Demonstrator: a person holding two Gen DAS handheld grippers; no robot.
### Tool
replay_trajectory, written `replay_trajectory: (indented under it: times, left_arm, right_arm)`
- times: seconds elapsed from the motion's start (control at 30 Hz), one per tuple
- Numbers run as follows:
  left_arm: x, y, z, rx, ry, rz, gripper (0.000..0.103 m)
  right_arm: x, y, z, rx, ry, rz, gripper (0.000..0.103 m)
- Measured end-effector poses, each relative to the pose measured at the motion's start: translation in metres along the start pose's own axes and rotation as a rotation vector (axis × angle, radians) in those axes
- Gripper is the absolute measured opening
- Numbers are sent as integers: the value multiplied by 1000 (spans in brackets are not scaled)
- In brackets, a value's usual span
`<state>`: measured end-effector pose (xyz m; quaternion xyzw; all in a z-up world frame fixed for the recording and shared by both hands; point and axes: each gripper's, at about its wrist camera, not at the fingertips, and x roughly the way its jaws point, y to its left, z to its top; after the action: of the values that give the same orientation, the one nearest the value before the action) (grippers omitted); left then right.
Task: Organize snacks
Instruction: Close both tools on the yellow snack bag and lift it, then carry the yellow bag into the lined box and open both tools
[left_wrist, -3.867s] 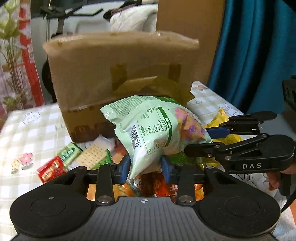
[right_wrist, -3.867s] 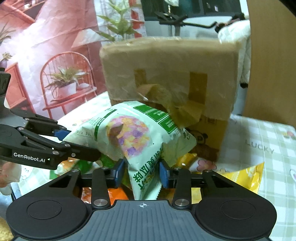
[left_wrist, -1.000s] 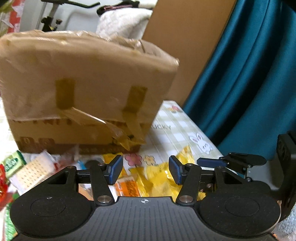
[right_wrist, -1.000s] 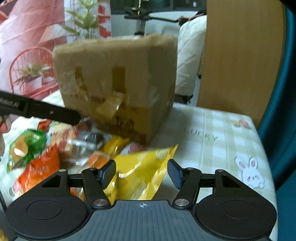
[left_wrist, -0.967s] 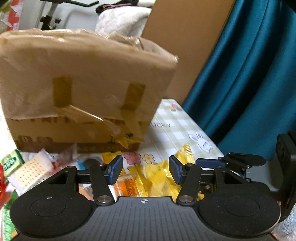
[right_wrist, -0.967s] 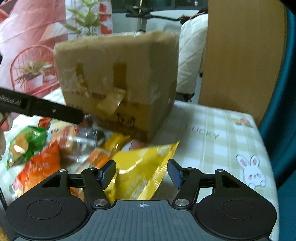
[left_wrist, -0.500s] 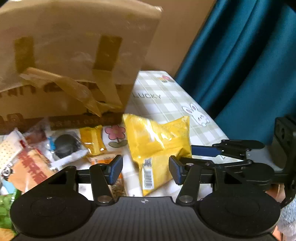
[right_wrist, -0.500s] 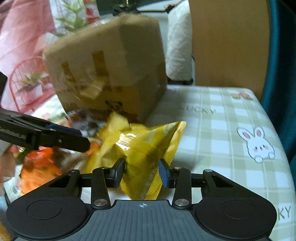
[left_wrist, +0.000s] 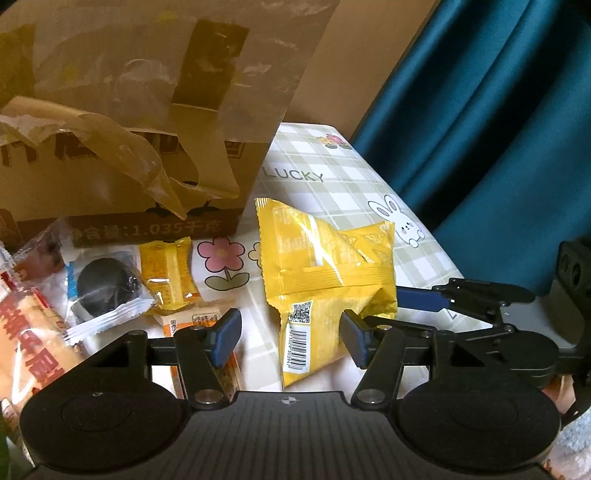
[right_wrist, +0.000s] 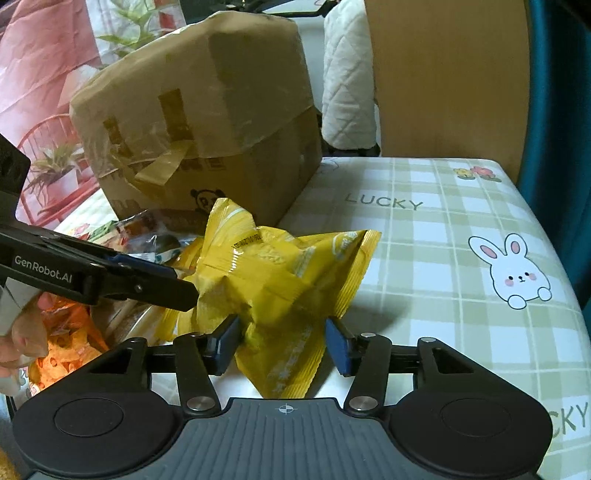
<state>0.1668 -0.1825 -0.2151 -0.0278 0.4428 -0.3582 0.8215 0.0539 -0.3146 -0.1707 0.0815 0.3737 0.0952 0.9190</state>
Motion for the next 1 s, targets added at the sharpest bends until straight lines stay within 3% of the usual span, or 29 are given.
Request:
replay_trajectory:
  times: [0.27, 0.53, 0.6, 0.63, 0.67, 1.0]
  left_arm:
    - [5, 8, 3, -23, -3, -91, 63]
    - [21, 8, 6, -38, 40, -93, 63]
    - [24, 8, 9, -42, 41, -98, 59]
    - [25, 8, 10, -38, 36, -101, 47]
    - [25, 7, 11, -29, 39, -100, 48]
    - [-6, -21, 20, 95, -54, -61, 46]
  right_arm:
    - [3, -8, 0, 4, -4, 19, 64]
    - [12, -13, 4, 13, -8, 68, 61]
    - [13, -15, 5, 24, -14, 74, 58]
    - [13, -17, 6, 29, -14, 80, 57]
    - [13, -17, 6, 34, -16, 81, 56]
    - [-17, -4, 17, 45, -109, 59, 50]
